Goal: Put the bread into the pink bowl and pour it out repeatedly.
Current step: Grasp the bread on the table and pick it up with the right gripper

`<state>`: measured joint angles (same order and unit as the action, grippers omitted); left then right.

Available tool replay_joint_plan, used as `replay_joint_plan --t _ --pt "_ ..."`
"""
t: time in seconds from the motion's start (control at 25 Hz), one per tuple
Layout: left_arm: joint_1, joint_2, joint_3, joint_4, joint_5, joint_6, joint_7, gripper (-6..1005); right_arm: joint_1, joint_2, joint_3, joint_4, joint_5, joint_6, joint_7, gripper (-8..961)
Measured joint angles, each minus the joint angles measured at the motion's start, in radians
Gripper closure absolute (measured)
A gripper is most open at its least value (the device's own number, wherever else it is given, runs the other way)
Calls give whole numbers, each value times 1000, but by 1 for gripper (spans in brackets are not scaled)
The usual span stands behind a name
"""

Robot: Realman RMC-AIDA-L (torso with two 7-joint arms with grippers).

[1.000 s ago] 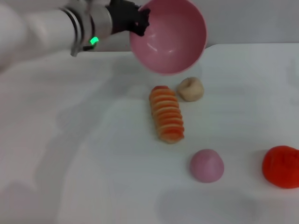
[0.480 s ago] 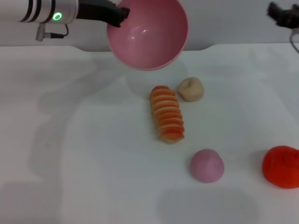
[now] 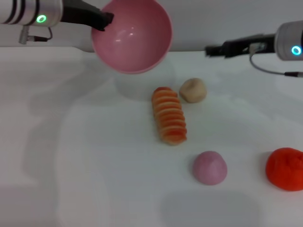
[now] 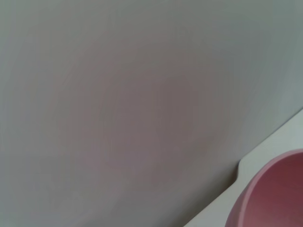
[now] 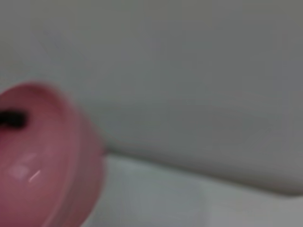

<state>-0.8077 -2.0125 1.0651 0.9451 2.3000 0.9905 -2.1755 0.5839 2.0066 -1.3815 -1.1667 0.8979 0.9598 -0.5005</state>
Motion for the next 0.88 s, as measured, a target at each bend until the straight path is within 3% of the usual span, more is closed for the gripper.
replay_joint_plan --t 0.16,0.36,0.56,0.76,0.88 --pt "12 7 -13 2 1 10 1 955 59 10 40 -14 9 220 -9 342" --pt "20 10 -13 3 2 27 5 955 142 27 82 35 16 377 -6 346" --pt "22 8 -6 4 3 33 7 955 221 34 92 180 14 413 -9 349" --pt "28 4 -4 5 3 37 12 955 224 64 76 204 -37 376 -39 353" --pt "31 1 -4 5 3 37 18 955 223 67 56 231 -42 333 -45 355"
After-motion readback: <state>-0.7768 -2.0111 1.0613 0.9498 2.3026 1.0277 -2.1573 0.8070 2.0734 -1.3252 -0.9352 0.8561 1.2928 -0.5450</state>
